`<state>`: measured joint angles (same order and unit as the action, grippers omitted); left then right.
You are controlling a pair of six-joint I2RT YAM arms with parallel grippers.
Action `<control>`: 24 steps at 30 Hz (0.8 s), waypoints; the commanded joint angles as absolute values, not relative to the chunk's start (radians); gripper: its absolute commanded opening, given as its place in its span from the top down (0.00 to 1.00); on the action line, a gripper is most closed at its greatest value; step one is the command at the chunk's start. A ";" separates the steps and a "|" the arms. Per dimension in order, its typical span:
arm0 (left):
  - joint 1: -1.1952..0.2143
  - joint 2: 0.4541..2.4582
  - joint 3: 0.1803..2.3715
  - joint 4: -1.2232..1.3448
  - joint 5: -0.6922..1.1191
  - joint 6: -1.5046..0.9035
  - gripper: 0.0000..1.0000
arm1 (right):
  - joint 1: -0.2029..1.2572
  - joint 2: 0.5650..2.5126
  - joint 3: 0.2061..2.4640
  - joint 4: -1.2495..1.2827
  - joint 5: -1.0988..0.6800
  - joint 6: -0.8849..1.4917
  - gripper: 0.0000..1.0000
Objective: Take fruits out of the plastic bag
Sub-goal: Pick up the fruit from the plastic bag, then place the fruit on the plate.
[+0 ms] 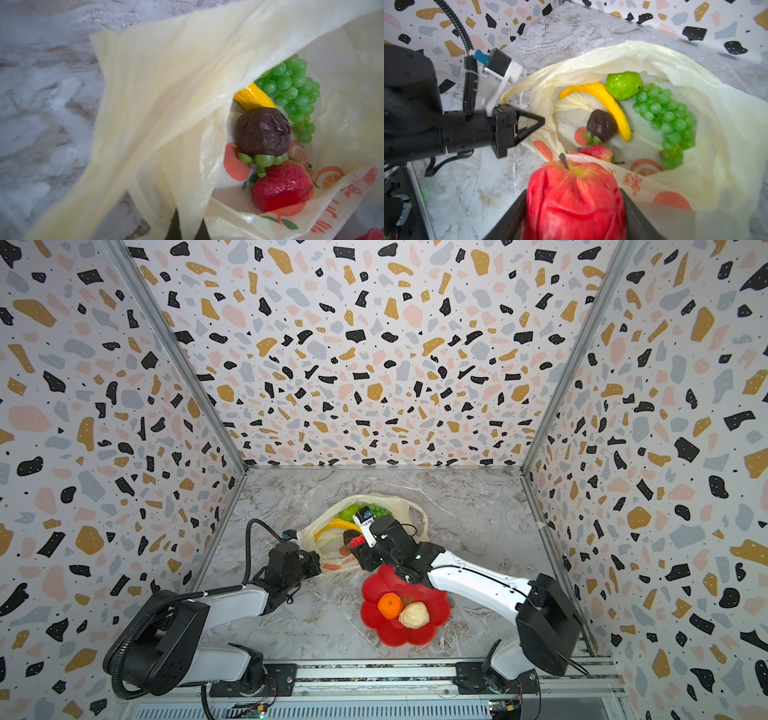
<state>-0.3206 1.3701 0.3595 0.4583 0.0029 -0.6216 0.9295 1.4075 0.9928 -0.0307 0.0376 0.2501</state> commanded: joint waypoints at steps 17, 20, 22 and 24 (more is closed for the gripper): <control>-0.315 1.374 0.347 0.505 0.006 -0.618 0.97 | 0.915 1.075 0.396 0.382 0.219 0.357 0.39; -0.315 1.376 0.347 0.506 0.007 -0.618 0.97 | 0.910 1.091 0.351 0.441 0.231 0.362 0.38; -0.314 1.378 0.348 0.508 0.008 -0.618 0.97 | 0.908 1.108 0.333 0.479 0.237 0.358 0.38; -0.314 1.380 0.348 0.508 0.009 -0.618 0.97 | 0.907 1.122 0.311 0.529 0.242 0.356 0.38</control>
<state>-0.3206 1.3716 0.3595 0.4587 0.0029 -0.6216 0.9115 1.1149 0.3264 0.4217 0.2142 0.3477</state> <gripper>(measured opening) 0.047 0.625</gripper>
